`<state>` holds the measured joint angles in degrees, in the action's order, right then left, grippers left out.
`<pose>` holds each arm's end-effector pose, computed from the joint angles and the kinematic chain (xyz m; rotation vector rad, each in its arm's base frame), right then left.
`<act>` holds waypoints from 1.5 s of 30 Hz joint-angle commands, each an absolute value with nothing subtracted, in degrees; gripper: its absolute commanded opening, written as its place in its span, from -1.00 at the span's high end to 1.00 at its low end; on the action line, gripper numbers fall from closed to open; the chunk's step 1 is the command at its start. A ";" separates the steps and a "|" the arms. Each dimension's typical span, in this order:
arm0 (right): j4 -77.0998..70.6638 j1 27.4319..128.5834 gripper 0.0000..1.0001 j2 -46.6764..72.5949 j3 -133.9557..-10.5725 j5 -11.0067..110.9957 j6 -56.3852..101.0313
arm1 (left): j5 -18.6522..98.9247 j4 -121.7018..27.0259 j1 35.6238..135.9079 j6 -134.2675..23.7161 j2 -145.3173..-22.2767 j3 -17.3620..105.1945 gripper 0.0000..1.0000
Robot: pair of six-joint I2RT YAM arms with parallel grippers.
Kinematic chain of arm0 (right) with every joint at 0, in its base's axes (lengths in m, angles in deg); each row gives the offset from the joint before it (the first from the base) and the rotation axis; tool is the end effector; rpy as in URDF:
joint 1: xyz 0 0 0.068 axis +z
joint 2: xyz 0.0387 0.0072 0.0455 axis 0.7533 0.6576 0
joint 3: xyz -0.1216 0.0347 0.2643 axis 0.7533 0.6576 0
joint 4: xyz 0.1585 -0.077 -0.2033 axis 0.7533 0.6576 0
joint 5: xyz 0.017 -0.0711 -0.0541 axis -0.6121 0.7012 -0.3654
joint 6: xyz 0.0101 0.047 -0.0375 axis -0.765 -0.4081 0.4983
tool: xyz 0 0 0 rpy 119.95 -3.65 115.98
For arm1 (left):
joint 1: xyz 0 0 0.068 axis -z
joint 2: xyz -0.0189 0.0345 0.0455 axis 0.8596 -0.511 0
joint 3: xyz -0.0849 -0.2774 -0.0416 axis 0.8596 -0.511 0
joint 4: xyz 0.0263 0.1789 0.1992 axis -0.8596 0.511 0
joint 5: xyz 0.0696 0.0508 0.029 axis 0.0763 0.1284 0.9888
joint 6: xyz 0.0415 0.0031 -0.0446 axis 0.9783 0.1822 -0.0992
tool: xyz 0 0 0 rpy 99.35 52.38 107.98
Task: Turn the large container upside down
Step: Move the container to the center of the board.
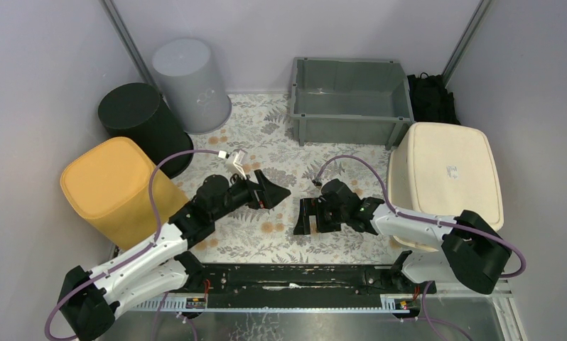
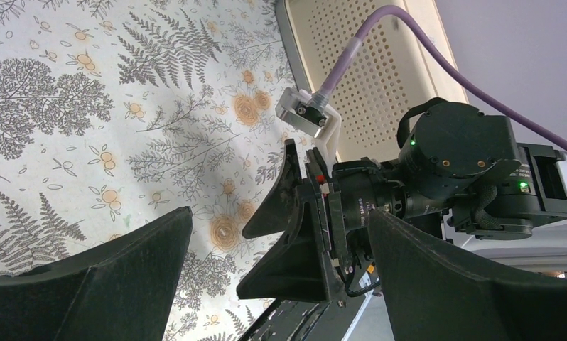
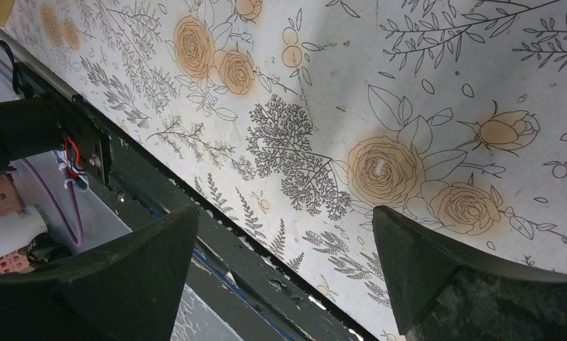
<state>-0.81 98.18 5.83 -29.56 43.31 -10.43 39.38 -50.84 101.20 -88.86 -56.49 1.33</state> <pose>0.1589 0.2019 0.1843 -0.3529 2.5376 0.9894 0.1476 -0.1421 0.2755 0.0679 1.9680 -1.1910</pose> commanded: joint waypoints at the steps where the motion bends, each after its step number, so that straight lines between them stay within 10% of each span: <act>1: -3.10 98.66 -0.99 5.97 -31.16 42.68 -10.90 | 38.78 -51.72 100.59 -89.21 -55.62 0.20 -1.00; 45: -4.73 98.70 -0.99 6.05 -29.34 42.14 -11.82 | 37.83 -53.49 100.53 -90.28 -56.56 -0.38 -1.00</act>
<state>-2.62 98.20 5.88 -29.30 43.02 -11.33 38.44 -51.17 100.94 -90.28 -57.03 0.11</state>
